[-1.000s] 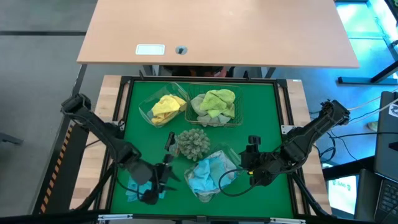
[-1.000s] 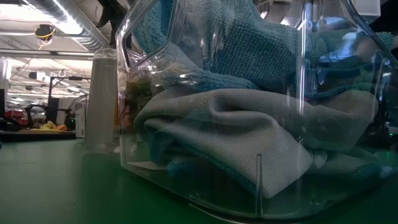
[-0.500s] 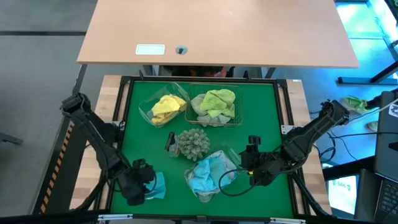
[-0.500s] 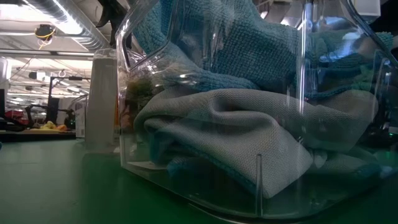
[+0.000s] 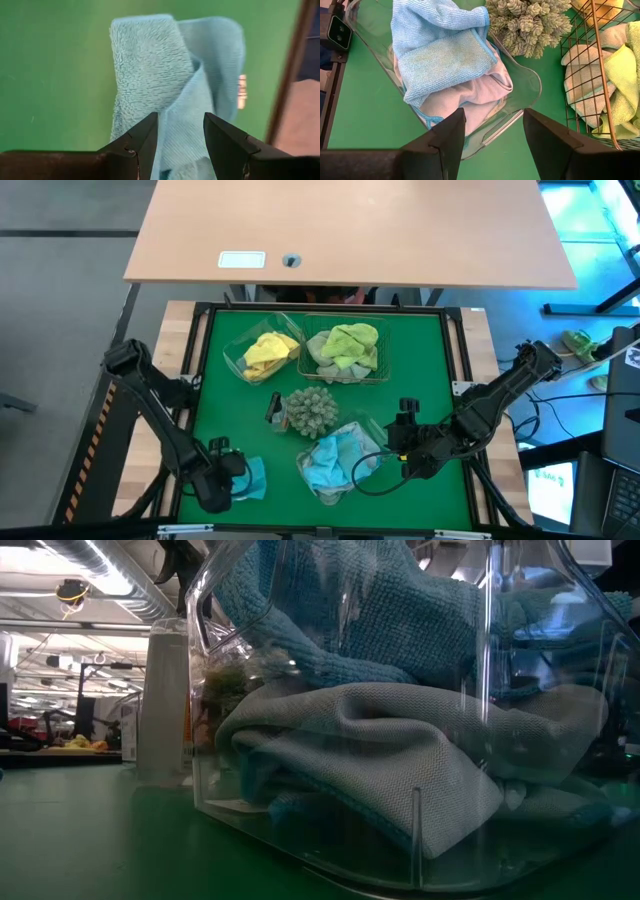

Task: Sort microfiber towel by color & place in baskets
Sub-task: Put the blue microfiber towel into the bottom transparent bin

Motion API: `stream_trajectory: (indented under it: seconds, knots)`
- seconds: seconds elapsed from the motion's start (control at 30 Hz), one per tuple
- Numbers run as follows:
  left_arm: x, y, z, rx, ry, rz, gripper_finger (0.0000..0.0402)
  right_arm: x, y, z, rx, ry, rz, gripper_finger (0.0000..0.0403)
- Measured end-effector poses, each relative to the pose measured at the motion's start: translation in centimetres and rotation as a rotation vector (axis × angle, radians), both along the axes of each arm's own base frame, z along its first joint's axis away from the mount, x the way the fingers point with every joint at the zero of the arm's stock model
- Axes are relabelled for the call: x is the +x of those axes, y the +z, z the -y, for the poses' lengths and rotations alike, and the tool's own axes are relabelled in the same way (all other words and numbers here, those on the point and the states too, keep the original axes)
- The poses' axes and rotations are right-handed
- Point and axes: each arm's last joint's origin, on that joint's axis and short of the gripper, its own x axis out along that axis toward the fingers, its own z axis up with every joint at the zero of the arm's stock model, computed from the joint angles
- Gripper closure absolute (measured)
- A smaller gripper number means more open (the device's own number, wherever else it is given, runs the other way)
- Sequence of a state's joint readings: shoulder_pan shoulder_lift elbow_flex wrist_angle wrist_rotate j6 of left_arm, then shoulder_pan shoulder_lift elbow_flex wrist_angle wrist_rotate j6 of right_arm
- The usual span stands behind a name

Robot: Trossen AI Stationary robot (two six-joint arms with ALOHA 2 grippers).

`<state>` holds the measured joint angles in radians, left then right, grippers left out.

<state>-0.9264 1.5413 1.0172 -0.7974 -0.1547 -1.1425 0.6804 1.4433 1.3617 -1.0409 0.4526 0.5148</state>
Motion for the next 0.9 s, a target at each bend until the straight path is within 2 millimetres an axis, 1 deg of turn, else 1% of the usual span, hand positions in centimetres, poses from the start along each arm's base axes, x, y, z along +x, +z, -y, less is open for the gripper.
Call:
stream_trajectory:
  seconds: [0.3, 0.47, 0.53, 0.7, 0.8, 0.9]
  knots:
    - [0.8, -4.4, 1.1, 0.13, 0.0, -0.098, 0.025, 0.0, 0.0, 0.0, 0.0, 0.0, 0.0, 0.0205]
    - [1.1, -6.1, 1.4, 0.157, 0.001, -0.154, 0.025, 0.0, 0.0, 0.0, 0.0, 0.0, 0.0, 0.0205]
    - [1.2, -6.4, 1.4, 0.155, 0.003, -0.174, 0.025, 0.0, 0.0, 0.0, 0.0, 0.0, 0.0, 0.0205]
    - [1.6, -6.5, 1.2, 0.14, 0.015, -0.181, 0.0258, 0.0, 0.0, 0.0, 0.0, 0.0, 0.0, 0.0205]
    - [1.9, -6.5, 1.0, 0.13, 0.023, -0.183, 0.0279, 0.0, 0.0, 0.0, 0.0, 0.0, 0.0, 0.0205]
    - [2.2, -6.5, 0.8, 0.118, 0.036, -0.182, 0.0309, 0.0, 0.0, 0.0, 0.0, 0.0, 0.0, 0.0205]
